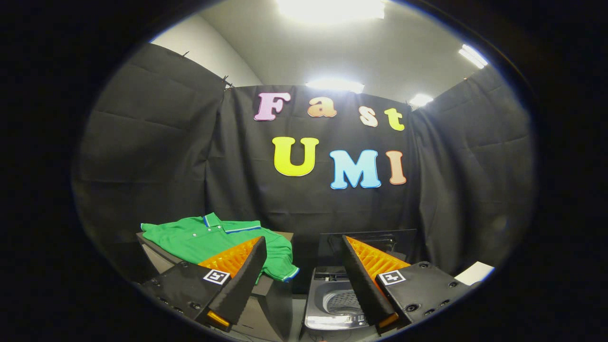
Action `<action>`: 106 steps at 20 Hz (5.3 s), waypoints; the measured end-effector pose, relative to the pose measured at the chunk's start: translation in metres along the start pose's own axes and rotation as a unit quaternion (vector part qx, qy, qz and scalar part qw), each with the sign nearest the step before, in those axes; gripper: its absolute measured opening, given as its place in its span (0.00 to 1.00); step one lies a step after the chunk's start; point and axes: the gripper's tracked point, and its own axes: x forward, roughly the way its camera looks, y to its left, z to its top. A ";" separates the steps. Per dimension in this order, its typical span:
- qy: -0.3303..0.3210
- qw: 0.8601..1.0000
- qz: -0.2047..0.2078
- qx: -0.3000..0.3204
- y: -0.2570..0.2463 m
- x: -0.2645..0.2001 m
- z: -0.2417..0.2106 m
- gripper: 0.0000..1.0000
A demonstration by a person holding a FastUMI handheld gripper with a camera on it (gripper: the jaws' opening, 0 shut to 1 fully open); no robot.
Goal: Put the clothes into the washing machine and then close the washing machine lid.
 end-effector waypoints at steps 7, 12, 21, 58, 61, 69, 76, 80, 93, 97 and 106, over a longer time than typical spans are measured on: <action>0.023 0.999 0.044 0.019 0.051 0.030 0.016 0.97; 0.044 0.996 0.074 0.022 0.089 0.050 0.021 0.98; 0.086 0.989 0.118 0.018 0.152 0.077 0.018 0.98; 0.350 0.921 0.170 -0.001 0.248 0.161 -0.092 0.97; 0.358 0.917 0.174 -0.001 0.249 0.160 -0.095 0.96; 0.349 0.912 0.215 0.012 0.265 0.161 -0.093 0.25; 0.301 0.933 0.198 0.014 0.259 0.162 -0.072 0.02; 0.262 0.945 0.193 0.027 0.243 0.165 -0.047 0.01; 0.212 0.960 0.176 0.052 0.159 0.173 -0.002 0.01; 0.219 0.956 0.189 0.053 0.154 0.170 -0.004 0.01; 0.289 0.935 0.203 0.015 0.199 0.171 -0.056 0.98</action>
